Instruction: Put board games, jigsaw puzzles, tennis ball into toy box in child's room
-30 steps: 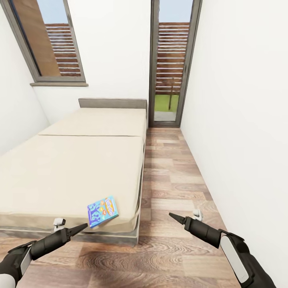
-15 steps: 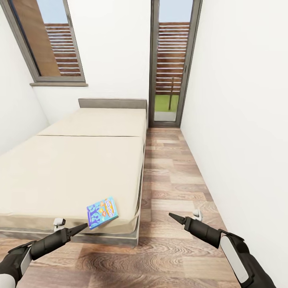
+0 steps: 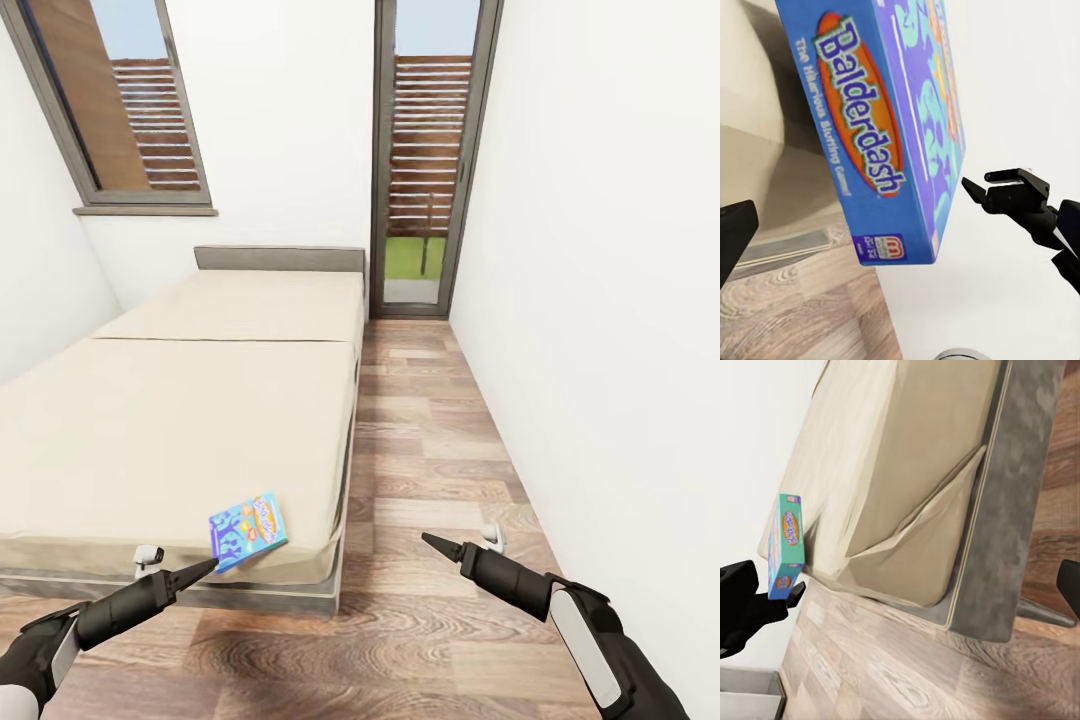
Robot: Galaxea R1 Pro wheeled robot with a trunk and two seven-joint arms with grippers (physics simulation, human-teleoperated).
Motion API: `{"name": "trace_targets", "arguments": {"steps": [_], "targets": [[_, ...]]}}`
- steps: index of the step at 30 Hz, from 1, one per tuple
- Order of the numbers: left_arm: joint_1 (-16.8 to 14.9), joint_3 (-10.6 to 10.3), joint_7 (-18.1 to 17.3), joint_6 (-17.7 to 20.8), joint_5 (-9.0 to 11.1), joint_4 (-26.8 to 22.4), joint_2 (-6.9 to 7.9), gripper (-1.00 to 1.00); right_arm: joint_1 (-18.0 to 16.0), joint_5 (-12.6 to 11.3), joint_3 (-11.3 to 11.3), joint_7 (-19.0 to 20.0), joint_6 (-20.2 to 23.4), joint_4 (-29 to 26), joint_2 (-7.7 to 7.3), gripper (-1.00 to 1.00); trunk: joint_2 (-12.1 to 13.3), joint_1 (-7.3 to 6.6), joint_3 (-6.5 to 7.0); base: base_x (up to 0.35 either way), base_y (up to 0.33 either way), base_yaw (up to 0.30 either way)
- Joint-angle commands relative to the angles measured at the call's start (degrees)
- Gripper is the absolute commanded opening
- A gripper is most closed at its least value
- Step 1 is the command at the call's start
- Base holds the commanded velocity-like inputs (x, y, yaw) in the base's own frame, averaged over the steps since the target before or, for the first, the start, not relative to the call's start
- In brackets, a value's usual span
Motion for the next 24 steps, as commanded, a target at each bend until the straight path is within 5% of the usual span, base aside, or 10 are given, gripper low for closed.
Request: {"name": "trace_targets", "arguments": {"steps": [1, 24], "targets": [[0.0, 0.3, -0.3, 0.6, -0.3, 0.0, -0.03, 1.0, 0.0, -0.3, 0.0, 0.0, 0.4, 0.0, 0.0, 1.0, 0.0, -0.01, -0.05, 0.0, -0.032, 0.0], [0.0, 0.3, -0.3, 0.5, -0.3, 0.0, -0.03, 1.0, 0.0, -0.3, 0.0, 0.1, 0.4, -0.1, 0.0, 1.0, 0.0, -0.01, -0.05, 0.023, -0.004, 0.0]]}}
